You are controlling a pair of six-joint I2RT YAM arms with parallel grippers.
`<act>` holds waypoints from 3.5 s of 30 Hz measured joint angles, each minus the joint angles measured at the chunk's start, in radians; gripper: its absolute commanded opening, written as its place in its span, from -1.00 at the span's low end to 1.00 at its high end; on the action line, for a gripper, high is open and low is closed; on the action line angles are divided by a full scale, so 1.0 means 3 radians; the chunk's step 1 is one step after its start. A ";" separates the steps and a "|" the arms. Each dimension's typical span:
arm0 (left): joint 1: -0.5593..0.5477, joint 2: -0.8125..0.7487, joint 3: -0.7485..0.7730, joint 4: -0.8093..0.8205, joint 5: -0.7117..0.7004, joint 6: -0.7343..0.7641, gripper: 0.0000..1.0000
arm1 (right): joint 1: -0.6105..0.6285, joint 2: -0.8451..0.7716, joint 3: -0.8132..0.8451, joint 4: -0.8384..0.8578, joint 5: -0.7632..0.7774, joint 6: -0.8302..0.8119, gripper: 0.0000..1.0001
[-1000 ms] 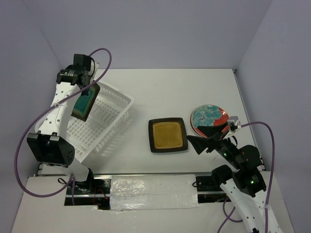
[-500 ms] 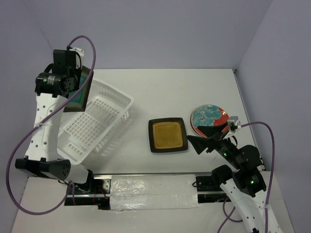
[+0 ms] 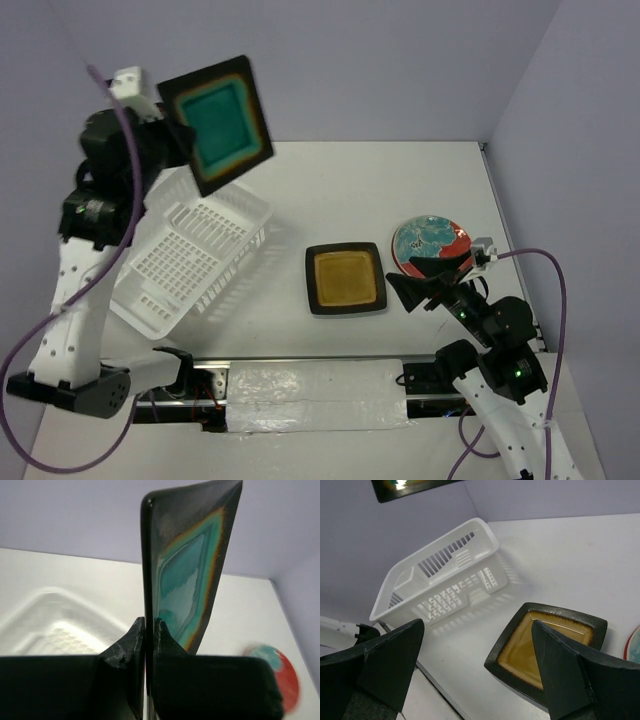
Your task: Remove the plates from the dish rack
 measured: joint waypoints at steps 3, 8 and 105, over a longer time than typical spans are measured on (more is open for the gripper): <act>-0.0619 0.0336 -0.0192 0.0417 0.0103 -0.0252 -1.00 | 0.0000 0.0038 0.0000 -0.0031 0.0148 0.0051 0.89; -0.1559 0.0899 -0.0712 0.1156 0.0280 -0.0515 -1.00 | 0.0000 0.0050 0.0000 -0.0144 0.0482 0.0106 0.90; -0.1754 0.1378 -0.3115 0.2581 0.0463 -0.1801 0.04 | 0.0000 -0.0228 0.0051 -0.0304 0.0827 0.0128 0.88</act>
